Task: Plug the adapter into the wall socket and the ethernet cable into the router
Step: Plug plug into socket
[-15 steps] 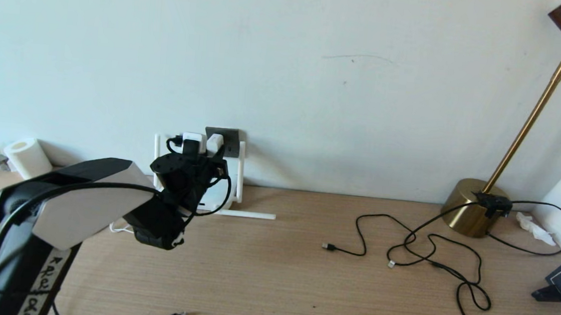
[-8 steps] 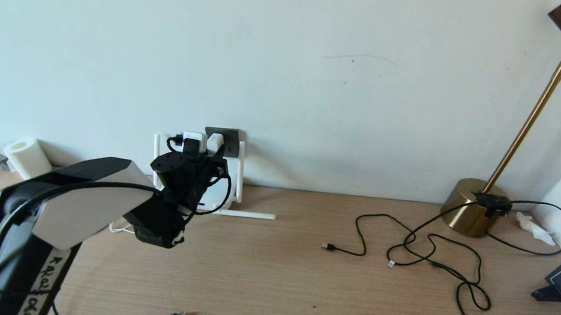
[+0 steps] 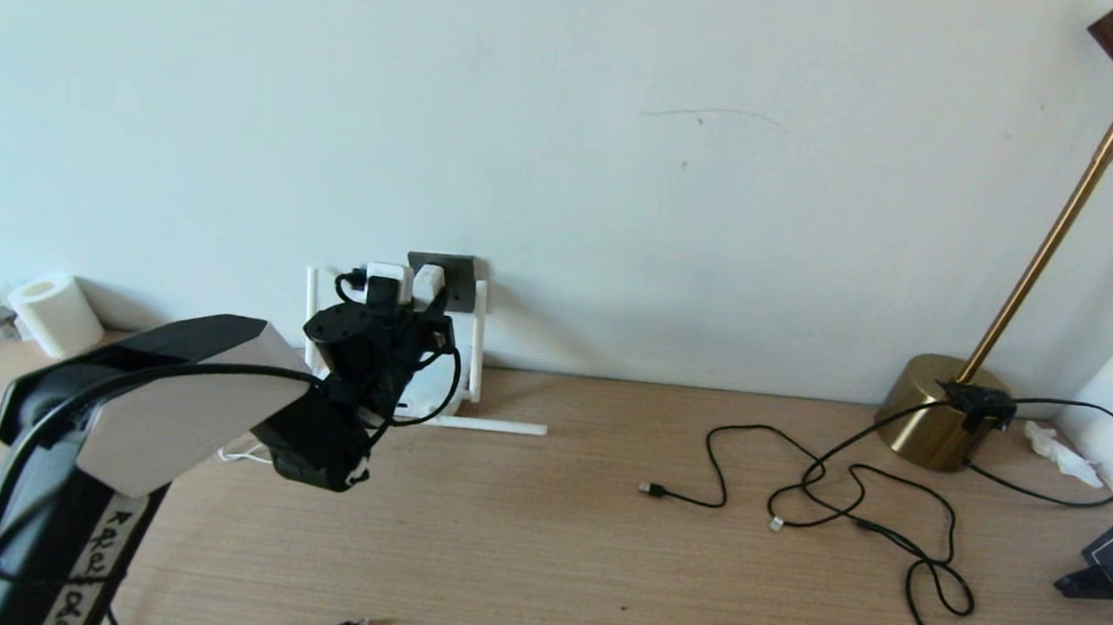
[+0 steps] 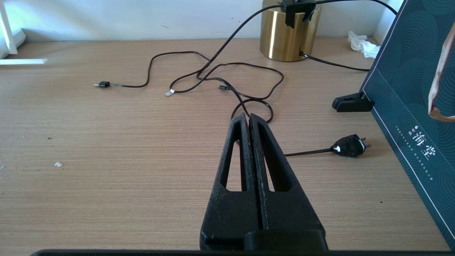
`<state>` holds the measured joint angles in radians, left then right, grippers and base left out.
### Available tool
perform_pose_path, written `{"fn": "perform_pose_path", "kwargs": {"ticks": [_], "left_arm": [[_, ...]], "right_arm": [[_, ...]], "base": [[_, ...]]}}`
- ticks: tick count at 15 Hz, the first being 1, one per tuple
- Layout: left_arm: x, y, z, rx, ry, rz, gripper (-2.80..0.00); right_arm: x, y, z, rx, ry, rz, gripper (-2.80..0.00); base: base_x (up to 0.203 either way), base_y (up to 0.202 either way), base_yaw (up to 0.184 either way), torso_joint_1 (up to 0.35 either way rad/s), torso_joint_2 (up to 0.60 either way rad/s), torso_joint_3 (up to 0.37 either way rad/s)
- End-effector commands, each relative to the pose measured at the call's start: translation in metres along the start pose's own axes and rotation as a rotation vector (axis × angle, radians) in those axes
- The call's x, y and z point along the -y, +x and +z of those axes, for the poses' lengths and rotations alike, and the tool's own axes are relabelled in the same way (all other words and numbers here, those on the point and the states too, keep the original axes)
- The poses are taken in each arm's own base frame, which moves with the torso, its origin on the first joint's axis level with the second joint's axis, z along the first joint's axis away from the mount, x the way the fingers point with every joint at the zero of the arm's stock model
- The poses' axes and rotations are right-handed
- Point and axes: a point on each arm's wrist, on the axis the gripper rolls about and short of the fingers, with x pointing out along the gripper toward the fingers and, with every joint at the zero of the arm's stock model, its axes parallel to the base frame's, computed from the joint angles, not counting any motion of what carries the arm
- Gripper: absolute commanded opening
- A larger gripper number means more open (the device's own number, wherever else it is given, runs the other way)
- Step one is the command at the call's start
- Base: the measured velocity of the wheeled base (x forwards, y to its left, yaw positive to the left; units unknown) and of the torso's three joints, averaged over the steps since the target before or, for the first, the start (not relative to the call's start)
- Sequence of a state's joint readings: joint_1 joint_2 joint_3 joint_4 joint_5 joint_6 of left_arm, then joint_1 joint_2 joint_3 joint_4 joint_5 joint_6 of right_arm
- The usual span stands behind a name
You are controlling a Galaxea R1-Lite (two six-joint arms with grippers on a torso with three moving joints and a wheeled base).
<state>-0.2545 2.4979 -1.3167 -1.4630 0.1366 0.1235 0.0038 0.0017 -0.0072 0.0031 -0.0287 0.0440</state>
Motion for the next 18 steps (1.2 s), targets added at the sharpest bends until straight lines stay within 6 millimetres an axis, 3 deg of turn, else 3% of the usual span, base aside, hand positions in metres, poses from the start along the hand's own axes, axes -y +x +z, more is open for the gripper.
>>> {"fn": "perform_pose_path", "kwargs": {"ticks": [1, 18], "left_arm": [[0.002, 0.001, -0.003, 0.008, -0.003, 0.014, -2.8], [0.017, 0.009, -0.005, 0.022, -0.018, 0.026, -2.8]], "right_arm": [[0.0, 0.0, 0.0, 0.001, 0.0, 0.0, -2.8], [0.0, 0.0, 0.0, 0.001, 0.0, 0.0, -2.8]], "base": [[0.0, 0.0, 0.0, 0.0, 0.0, 0.0], [0.0, 0.0, 0.0, 0.0, 0.0, 0.0]]}}
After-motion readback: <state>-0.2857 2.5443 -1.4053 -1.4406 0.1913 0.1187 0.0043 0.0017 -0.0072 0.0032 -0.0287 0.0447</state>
